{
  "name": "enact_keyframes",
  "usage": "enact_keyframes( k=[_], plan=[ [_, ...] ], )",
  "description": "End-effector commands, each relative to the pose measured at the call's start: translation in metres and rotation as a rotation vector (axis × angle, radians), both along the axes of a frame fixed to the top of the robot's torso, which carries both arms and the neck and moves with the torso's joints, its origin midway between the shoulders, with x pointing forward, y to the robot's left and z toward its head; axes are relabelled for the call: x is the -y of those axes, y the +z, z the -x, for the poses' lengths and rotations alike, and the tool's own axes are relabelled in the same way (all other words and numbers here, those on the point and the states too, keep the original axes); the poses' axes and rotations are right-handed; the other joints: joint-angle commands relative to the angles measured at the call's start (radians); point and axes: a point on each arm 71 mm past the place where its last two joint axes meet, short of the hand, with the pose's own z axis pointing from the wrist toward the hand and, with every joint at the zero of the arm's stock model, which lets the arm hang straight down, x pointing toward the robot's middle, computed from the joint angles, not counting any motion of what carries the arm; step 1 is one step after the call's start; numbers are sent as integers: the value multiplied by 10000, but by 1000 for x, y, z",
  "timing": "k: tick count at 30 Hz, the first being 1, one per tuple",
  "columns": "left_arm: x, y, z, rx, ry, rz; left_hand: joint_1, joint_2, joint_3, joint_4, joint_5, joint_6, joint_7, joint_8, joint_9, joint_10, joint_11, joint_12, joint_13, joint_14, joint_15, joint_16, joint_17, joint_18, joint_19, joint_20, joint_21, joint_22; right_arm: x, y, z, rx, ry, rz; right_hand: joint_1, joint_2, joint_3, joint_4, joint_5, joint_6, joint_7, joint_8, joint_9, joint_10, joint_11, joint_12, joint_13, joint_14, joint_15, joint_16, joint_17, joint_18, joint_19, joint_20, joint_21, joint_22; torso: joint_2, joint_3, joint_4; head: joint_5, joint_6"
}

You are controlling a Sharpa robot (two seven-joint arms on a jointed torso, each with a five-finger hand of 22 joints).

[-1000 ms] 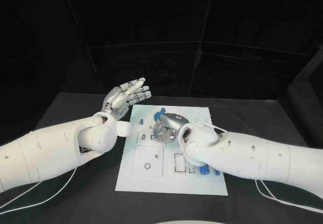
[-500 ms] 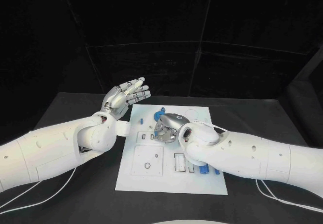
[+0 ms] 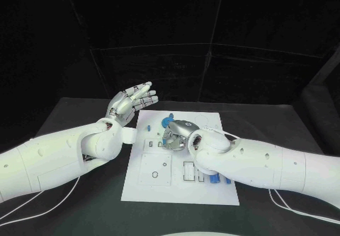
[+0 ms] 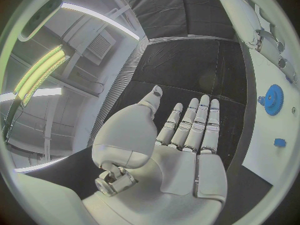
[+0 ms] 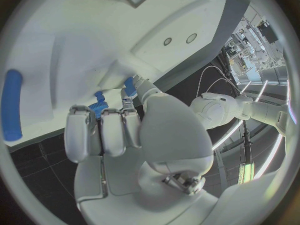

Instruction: Assemble the parts on the task board

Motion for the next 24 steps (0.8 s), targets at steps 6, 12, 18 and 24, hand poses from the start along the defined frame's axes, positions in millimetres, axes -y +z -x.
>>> enact_keyframes(
  k=[6,12,18,24],
  plan=[
    [1,2,0,108,-105,87,-47,64,-3,-45,16,-31,1211,21,1,36,15,28,3,43,11,-11,-12,118,-55,12,-70,-18,-1,-7,3,-369,31,440,-263,-153,-31,61,402,-88,-36,-184,-87,10,113,-125,1118,362,60,-83,-99,-60,-70,39,-80,-13,6,3,4,-3,-9],
    [1,2,0,100,-112,87,-47,64,-3,-45,16,-31,1211,21,1,36,15,28,3,43,11,-11,-12,118,-55,12,-70,-18,-1,-7,3,-334,-8,389,-502,-351,-160,135,392,-323,61,-356,-149,-10,198,-168,1087,354,128,-118,-156,-50,-101,93,-110,-71,4,-4,2,2,5],
    [1,2,0,93,-120,87,-46,67,0,-49,17,-36,1211,20,0,26,17,25,2,36,14,-18,-15,116,-48,12,-73,-21,0,-6,2,-264,-116,208,-655,-469,-289,190,361,-541,131,-494,-192,-29,263,-204,1061,347,183,-143,-197,-30,-152,146,-154,-164,3,2,7,-2,3],
    [1,2,0,86,-130,88,-46,67,0,-49,17,-36,1211,20,0,26,17,25,2,36,14,-18,-15,116,-48,12,-73,-21,0,-5,1,-222,-183,93,-714,-515,-367,212,281,-635,153,-548,-203,-61,289,-258,1021,338,206,-171,-251,-16,-188,173,-183,-229,3,1,10,4,-18]
  ],
)
